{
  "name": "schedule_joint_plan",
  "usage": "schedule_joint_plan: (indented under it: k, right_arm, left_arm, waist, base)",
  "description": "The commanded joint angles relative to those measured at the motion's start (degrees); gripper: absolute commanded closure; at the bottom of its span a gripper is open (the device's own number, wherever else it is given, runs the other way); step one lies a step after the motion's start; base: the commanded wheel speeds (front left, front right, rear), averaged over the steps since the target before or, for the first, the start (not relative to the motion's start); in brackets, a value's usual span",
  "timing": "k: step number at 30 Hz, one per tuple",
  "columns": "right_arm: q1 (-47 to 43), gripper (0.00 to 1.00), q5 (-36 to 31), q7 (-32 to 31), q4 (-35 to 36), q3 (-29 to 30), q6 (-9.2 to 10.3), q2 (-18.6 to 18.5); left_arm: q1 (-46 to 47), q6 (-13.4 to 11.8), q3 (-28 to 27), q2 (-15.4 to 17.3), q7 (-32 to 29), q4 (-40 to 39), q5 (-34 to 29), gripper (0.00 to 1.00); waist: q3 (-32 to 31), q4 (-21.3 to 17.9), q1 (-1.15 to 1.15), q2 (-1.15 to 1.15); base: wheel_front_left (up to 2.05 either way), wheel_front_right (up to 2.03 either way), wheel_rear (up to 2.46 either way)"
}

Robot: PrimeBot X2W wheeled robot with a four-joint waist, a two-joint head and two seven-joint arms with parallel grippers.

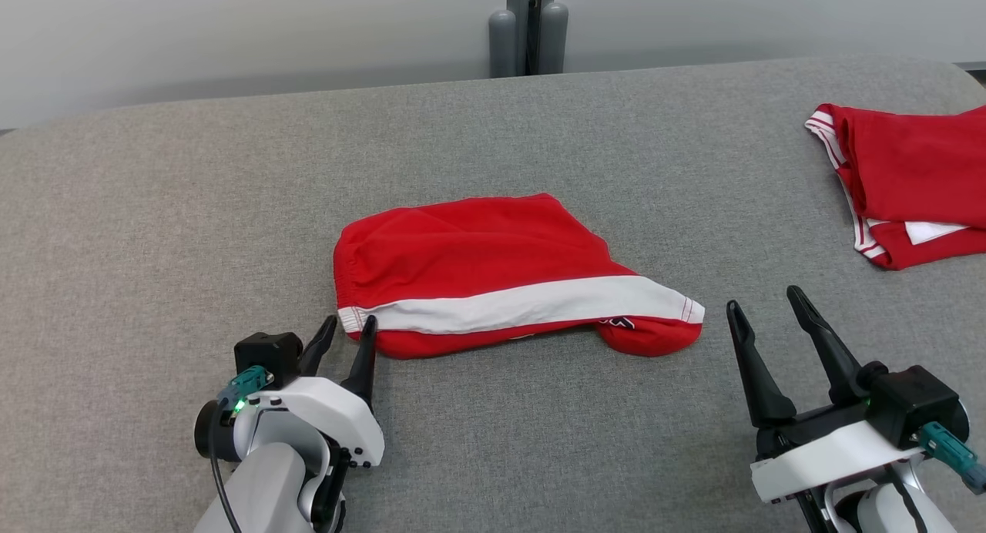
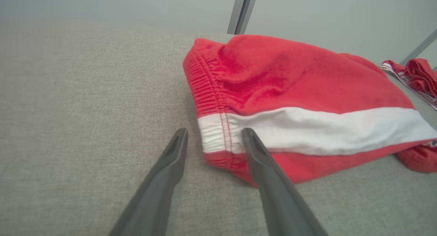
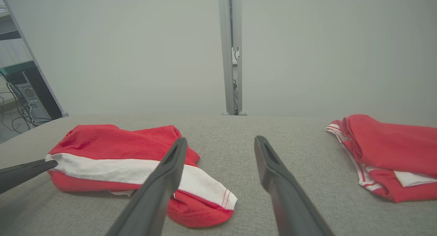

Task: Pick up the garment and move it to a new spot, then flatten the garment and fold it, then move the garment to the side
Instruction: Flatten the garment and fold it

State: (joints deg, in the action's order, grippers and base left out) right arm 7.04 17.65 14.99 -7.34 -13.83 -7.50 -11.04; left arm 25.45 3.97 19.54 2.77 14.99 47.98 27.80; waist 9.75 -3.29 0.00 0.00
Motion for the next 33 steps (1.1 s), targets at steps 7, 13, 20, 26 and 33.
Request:
schedule_joint_plan:
  k: [7,13,20,26,33]
  right_arm:
    - [0.8,0.00,0.7,0.3,-0.9,-0.7,0.00,-1.1]
    - [3.6,0.00,5.6,0.3,-9.3,-4.6,-0.01,-2.3]
    - [11.9,0.00,15.0,0.3,-20.4,-10.3,-0.01,-3.4]
    - [16.8,0.00,22.5,0.3,-28.2,-18.3,-0.01,-4.4]
    - [19.5,1.00,26.8,0.3,-29.5,-24.0,-0.01,-5.5]
  left_arm:
    - [1.5,0.8,1.1,0.3,0.3,0.6,1.1,1.00]
    - [0.6,0.3,-0.1,0.6,0.3,-1.8,-0.6,1.00]
    - [-0.9,0.9,-1.6,1.4,0.3,-5.3,-2.8,1.00]
    - [-1.5,1.0,-2.5,1.4,0.3,-6.6,-4.0,1.00]
    - [-1.7,1.2,-3.4,1.2,0.3,-7.6,-4.8,1.00]
  waist:
    - [0.2,0.0,0.00,0.00]
    - [0.8,0.6,0.00,0.00]
    - [2.1,2.0,0.00,0.00]
    - [2.6,3.4,0.00,0.00]
    - [3.1,3.4,0.00,0.00]
  base:
    - [0.00,0.00,0.00]
    - [0.00,0.00,0.00]
    - [0.00,0.00,0.00]
    - [0.00,0.00,0.00]
    - [0.00,0.00,0.00]
